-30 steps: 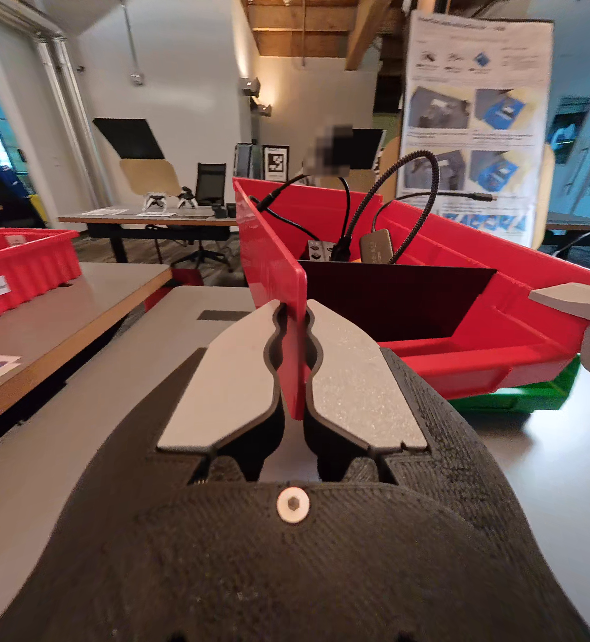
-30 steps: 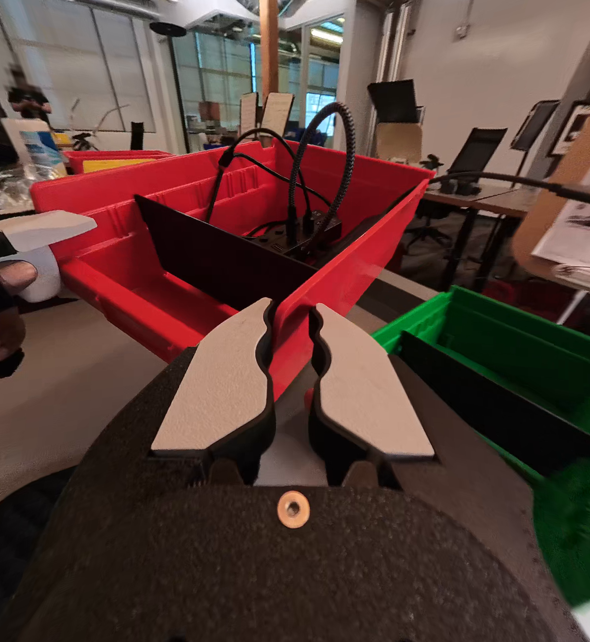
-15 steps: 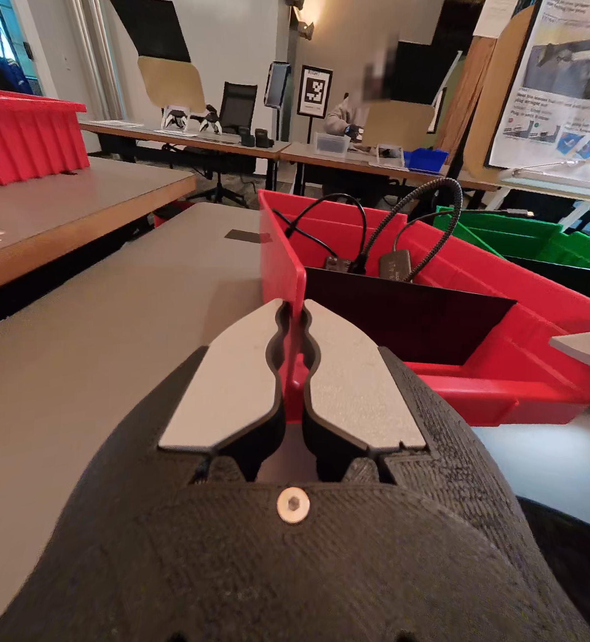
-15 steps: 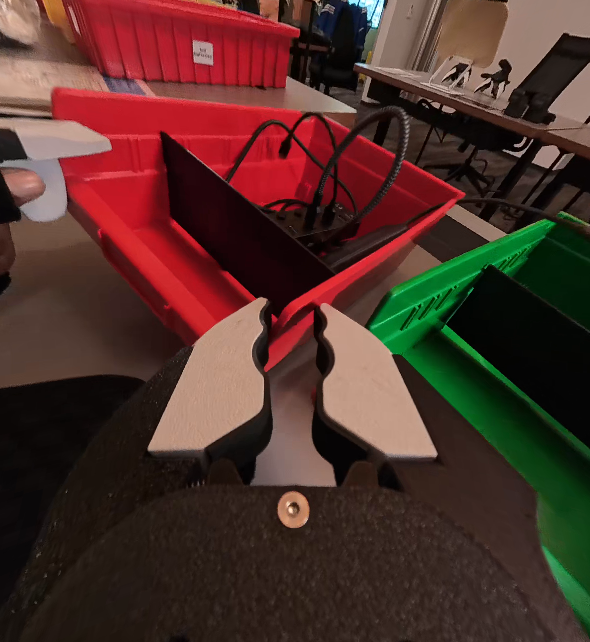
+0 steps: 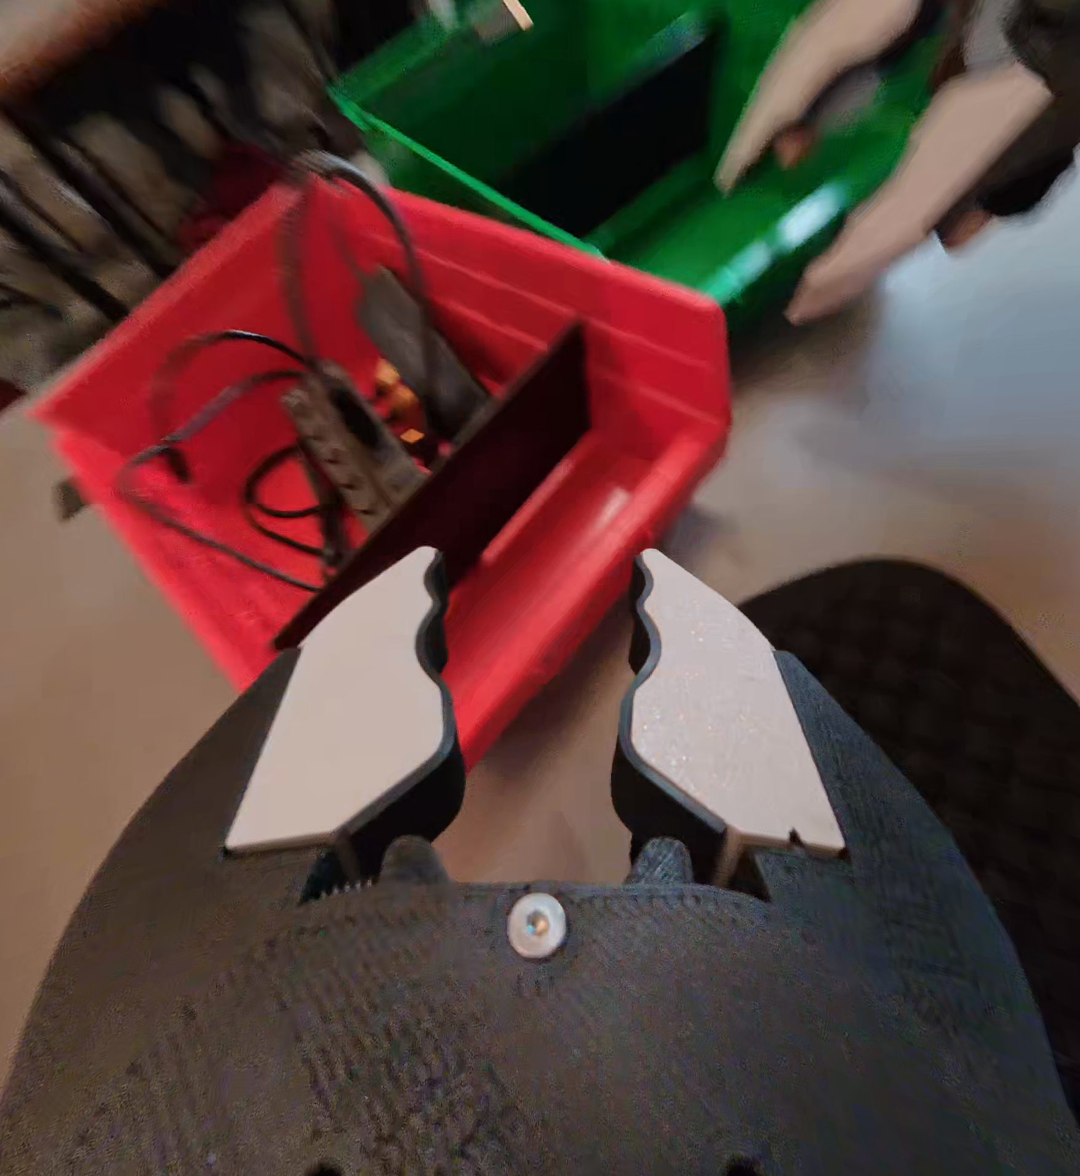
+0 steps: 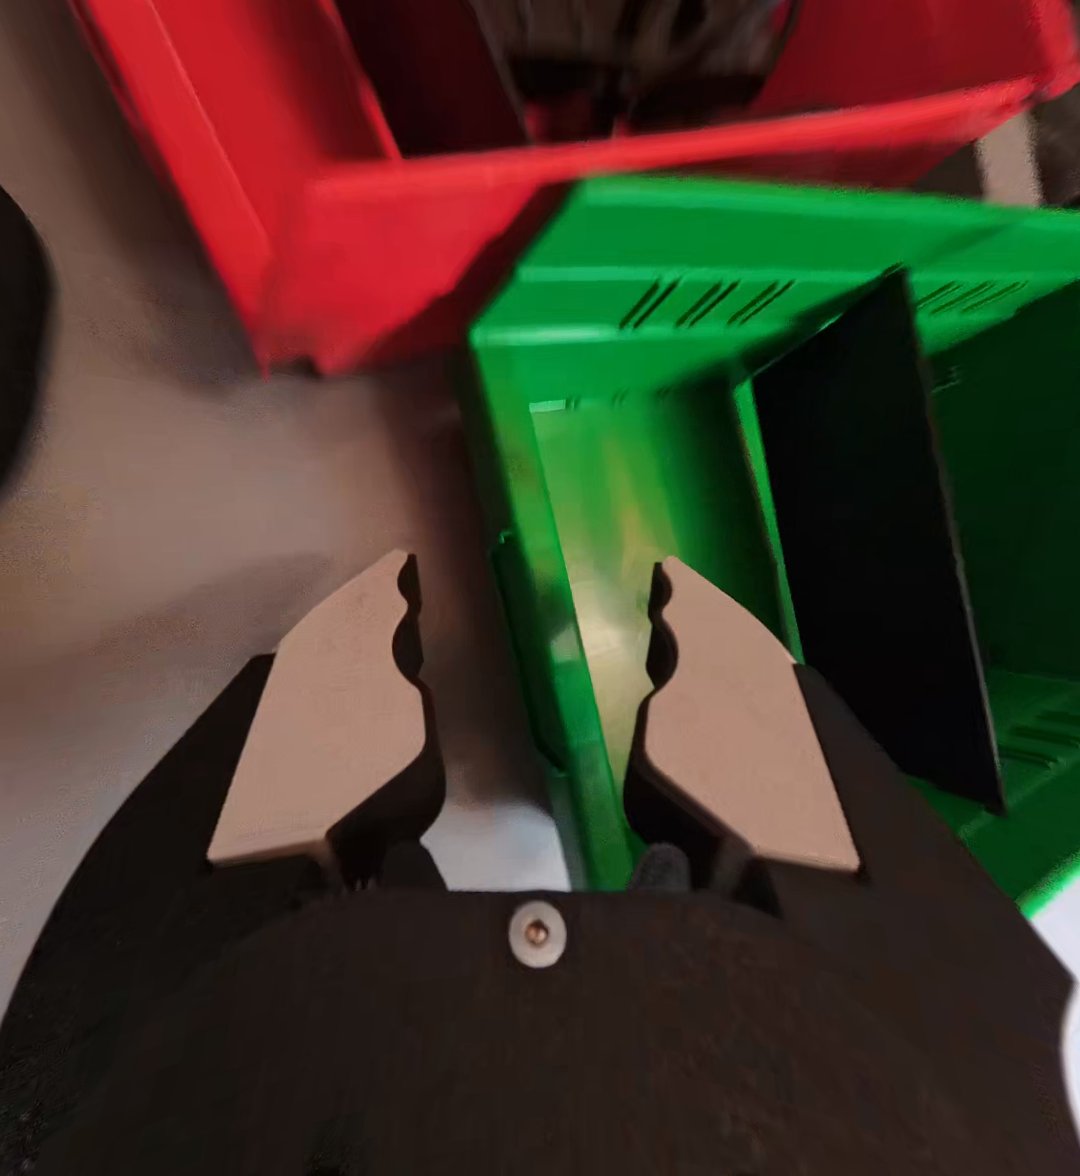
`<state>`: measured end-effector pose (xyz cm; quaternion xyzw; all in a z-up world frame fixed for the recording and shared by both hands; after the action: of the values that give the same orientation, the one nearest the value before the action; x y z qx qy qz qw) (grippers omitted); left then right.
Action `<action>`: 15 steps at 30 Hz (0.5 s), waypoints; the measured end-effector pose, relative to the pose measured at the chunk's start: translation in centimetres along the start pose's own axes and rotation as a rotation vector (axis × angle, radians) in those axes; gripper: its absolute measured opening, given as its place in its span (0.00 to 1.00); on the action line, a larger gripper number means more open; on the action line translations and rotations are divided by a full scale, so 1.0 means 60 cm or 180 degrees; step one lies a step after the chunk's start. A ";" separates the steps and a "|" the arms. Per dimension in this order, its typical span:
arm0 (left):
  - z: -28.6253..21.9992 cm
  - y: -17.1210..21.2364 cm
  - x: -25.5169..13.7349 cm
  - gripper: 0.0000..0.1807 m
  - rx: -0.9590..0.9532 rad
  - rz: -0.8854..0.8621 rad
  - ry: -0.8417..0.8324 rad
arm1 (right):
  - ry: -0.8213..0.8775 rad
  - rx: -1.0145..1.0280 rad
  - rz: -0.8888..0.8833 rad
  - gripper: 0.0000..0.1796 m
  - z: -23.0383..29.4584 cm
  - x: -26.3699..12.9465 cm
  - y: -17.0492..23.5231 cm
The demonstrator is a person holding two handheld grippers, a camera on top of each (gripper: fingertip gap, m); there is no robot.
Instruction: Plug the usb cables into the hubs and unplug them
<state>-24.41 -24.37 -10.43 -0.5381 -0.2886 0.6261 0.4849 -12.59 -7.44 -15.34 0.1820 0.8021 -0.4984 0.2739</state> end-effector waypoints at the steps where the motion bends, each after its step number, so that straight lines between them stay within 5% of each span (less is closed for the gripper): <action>1: -0.011 0.016 0.022 0.31 0.0182 0.0254 0.0144 | -0.0061 -0.0124 0.0270 0.39 0.000 0.016 0.019; 3: -0.024 0.062 0.062 0.30 0.0520 0.0818 0.0381 | -0.0200 -0.0274 0.0763 0.32 0.005 0.042 0.059; 4: -0.025 0.086 0.078 0.29 0.0651 0.1082 0.0467 | -0.0118 -0.0276 0.0744 0.19 0.000 0.047 0.062; 15: -0.036 0.109 0.131 0.18 0.0989 0.1178 0.0781 | 0.0222 -0.0346 0.0894 0.18 0.009 -0.106 0.184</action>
<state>-23.93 -19.89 -19.84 -0.5728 -0.0248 0.6710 0.4702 -1.20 -3.22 -19.30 0.2945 0.8036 -0.4044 0.3224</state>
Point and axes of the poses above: each gripper's, where its closed fingertips meet, x out along the fingers, y out of its underside, z = x × y across the jaws, the point moved 2 cm from there along -x, back along the fingers, and after that the axes turned 13 degrees about -z, right-handed, at the moved point
